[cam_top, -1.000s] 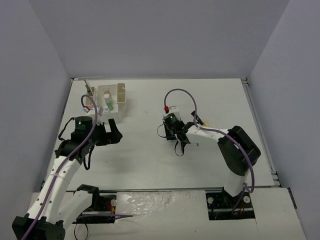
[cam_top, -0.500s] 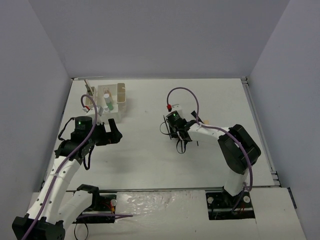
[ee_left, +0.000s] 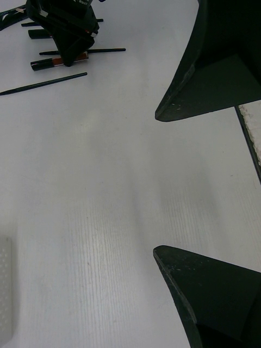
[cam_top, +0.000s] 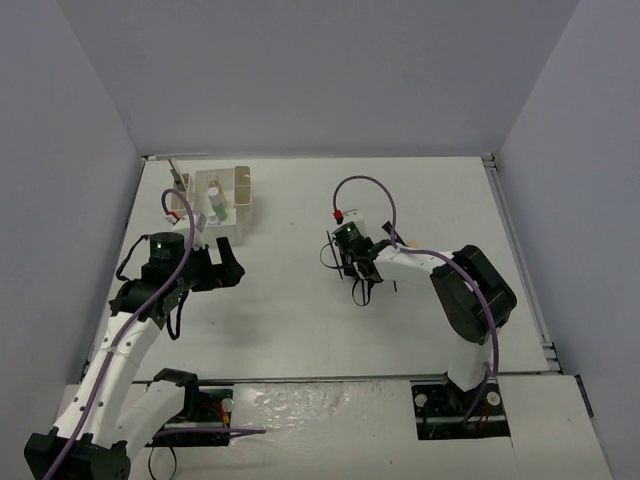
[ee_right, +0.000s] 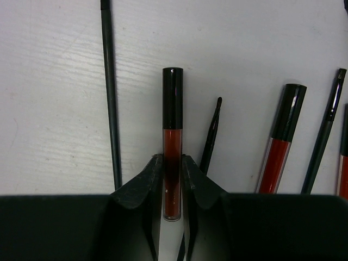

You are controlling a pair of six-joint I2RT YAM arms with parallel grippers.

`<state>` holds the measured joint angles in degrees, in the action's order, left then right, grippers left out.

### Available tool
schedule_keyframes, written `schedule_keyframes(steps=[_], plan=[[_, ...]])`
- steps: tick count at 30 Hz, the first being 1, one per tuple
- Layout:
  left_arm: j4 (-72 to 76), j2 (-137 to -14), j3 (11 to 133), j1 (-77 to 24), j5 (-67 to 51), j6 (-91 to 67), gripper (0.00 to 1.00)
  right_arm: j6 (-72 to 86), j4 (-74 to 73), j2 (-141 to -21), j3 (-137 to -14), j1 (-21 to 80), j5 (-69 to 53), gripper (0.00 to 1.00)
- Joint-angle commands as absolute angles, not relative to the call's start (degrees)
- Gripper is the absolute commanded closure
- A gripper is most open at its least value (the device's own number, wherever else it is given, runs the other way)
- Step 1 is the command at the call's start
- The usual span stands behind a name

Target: Organize the makeup

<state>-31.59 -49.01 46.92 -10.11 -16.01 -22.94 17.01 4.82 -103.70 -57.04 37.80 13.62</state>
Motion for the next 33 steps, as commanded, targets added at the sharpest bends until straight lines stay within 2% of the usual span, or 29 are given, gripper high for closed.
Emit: schedule_keyframes(steps=[1,4,9,12,17,23,33], plan=[[-29.5,-49.0,47.9,-9.8,-16.9,-22.5,0.03,16.2,6.6,-104.0,-59.0,37.2,13.9,0.96],[-28.2,-49.4,48.4,-9.9,-18.2,-24.0,0.03,15.6,6.6,-102.2,-59.1,37.1,13.7,1.00],[-25.2,-51.0,52.0,-10.1,-22.9,-30.2,0.03,13.9,9.7,-93.3,-57.4,38.4,11.2,1.00],[-21.0,-52.8,55.1,-10.7,-25.7,-35.4,0.03,12.0,16.3,-85.1,-54.3,41.4,8.7,1.00],[-16.6,-56.4,59.8,-14.4,-25.5,-39.9,0.07,8.2,28.3,-78.6,-48.8,48.9,7.6,1.00],[-12.1,-59.0,61.8,-22.7,-20.0,-41.0,0.09,8.9,39.9,-75.7,-45.1,53.3,4.2,1.00],[-11.1,-61.1,61.8,-28.3,-14.2,-40.6,0.23,9.4,44.1,-75.5,-45.3,56.1,2.9,1.00]])
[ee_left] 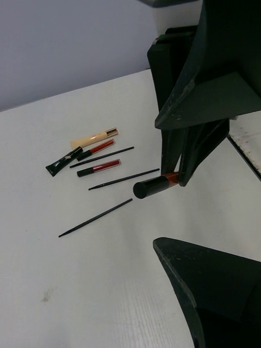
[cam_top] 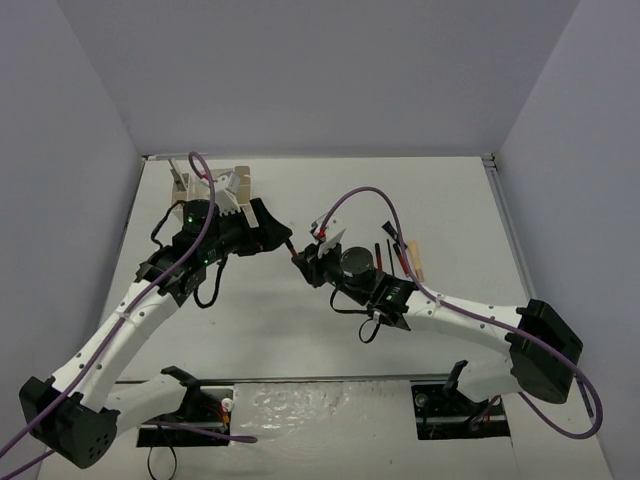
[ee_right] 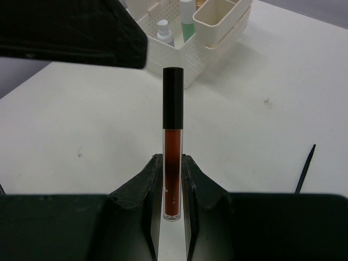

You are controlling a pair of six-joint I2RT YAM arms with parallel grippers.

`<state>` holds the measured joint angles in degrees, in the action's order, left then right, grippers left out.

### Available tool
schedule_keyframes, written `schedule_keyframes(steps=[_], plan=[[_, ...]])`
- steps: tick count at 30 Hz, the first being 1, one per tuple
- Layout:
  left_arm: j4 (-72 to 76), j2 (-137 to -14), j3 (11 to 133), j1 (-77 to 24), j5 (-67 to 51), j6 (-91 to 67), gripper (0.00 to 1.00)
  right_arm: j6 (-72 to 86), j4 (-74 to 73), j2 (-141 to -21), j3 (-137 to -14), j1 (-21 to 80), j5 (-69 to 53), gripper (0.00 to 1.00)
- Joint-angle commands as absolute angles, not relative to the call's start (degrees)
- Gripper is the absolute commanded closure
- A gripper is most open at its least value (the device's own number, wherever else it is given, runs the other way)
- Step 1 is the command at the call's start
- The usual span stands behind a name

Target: Organize the makeup

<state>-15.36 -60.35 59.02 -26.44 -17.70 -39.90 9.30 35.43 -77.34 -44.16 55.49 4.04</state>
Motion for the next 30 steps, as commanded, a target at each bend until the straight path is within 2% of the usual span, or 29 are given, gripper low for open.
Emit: schedule_keyframes(steps=[1,13,18,20,23,26,28,30], plan=[[-11.2,-61.4,61.9,-28.8,-13.4,-40.4,0.23,9.4,44.3,-75.4,-45.3,56.1,2.8,1.00],[-11.1,-64.4,62.9,-33.9,-9.0,-40.2,0.39,9.6,45.3,-74.6,-44.5,56.2,3.2,1.00],[-10.3,-65.1,63.0,-34.7,-8.3,-40.7,0.59,9.6,46.0,-74.8,-44.0,56.2,3.4,1.00],[-9.9,-65.1,62.9,-34.8,-7.8,-40.9,0.74,9.6,46.1,-75.0,-43.8,56.3,3.4,1.00],[-9.4,-65.5,62.7,-35.0,-7.6,-41.4,0.89,9.4,45.9,-75.0,-43.8,56.3,3.8,1.00],[-9.0,-65.9,62.7,-35.3,-7.7,-41.7,0.99,9.3,45.9,-74.9,-43.7,56.3,4.0,0.97],[-8.8,-66.1,62.7,-35.3,-7.6,-41.5,1.00,9.2,45.9,-74.7,-43.7,56.3,4.5,0.91],[-8.7,-66.0,62.6,-35.4,-6.5,-40.8,1.00,9.2,45.2,-74.8,-44.0,56.3,4.6,0.73]])
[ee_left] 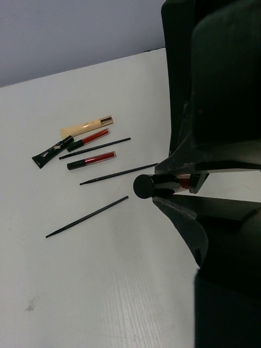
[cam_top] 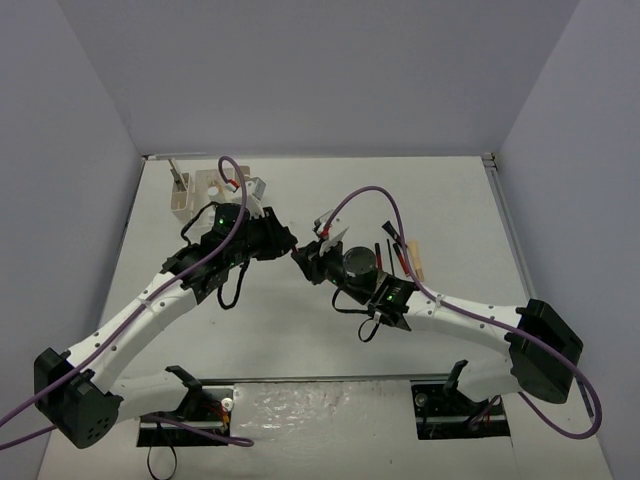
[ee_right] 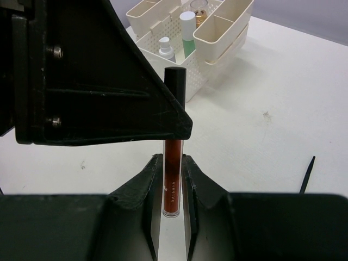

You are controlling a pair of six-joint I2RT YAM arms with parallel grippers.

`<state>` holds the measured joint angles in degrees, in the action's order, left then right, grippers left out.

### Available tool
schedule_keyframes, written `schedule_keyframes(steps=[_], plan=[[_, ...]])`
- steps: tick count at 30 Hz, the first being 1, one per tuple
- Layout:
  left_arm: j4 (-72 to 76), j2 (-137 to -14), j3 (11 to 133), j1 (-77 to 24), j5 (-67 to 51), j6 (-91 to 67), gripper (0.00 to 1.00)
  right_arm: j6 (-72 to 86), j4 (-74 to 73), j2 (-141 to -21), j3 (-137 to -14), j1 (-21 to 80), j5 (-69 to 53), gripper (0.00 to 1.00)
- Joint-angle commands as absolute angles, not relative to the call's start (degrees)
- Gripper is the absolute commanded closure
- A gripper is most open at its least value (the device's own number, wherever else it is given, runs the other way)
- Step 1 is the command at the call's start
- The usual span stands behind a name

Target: Organize the makeup

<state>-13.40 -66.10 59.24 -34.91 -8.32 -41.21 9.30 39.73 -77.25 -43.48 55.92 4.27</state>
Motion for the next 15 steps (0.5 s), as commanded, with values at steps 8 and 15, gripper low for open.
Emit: schedule_keyframes(steps=[8,15], plan=[[-10.2,-66.7,65.7,-34.7,7.0,-31.0,1.00,9.6,38.4,-73.8,-45.0,56.0,9.3,0.11],[-7.9,-74.7,75.2,-24.2,9.2,-23.2,1.00,10.4,27.6,-69.5,-44.8,55.1,17.1,0.00]])
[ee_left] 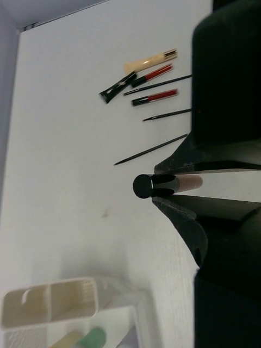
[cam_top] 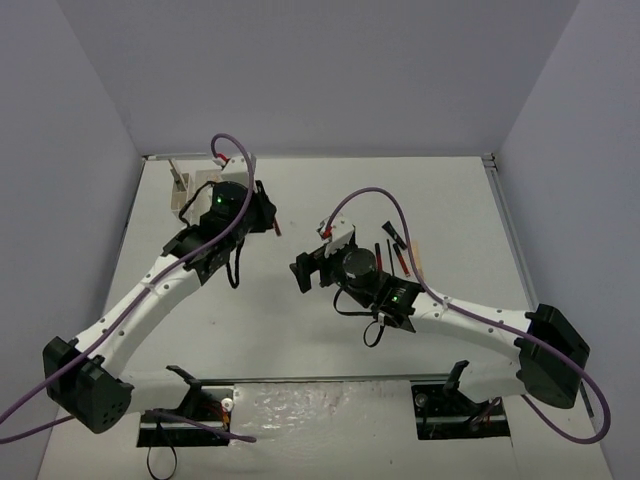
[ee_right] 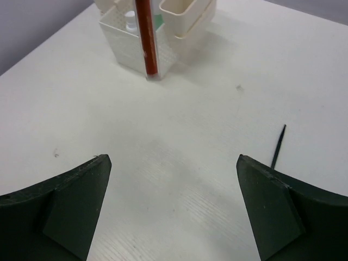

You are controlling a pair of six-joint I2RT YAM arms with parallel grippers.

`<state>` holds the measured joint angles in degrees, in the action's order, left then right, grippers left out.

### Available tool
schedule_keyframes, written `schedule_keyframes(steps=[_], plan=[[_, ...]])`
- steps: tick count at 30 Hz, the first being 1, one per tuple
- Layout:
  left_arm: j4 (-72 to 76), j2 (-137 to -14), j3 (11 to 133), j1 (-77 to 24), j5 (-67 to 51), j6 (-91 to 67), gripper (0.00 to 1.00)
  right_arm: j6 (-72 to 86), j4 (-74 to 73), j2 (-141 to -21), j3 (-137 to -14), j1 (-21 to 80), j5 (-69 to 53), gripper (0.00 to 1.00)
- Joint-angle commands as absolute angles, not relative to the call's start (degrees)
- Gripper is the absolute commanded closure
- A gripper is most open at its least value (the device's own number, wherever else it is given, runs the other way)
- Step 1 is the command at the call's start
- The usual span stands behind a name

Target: Organize the makeup

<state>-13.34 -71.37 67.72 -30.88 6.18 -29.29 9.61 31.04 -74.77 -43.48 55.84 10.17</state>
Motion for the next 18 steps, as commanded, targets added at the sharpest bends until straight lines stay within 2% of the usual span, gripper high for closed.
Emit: schedule_keyframes(steps=[1,12,18], plan=[[-7.1,-76.2,76.7,-22.4,8.9,-22.5,1.00,10.5,26.2,-68.7,-44.5,54.8,17.8,0.00],[10.6,-93.8,88.0,-15.9,8.8,-9.3,1.00,12.5,20.1,-58.0,-38.5,50.1,18.3,0.00],[14.5,-101.3,91.1,-14.6,8.8,-7.4,1.00,13.0,18.1,-53.8,-36.7,46.9,17.3,0.00]])
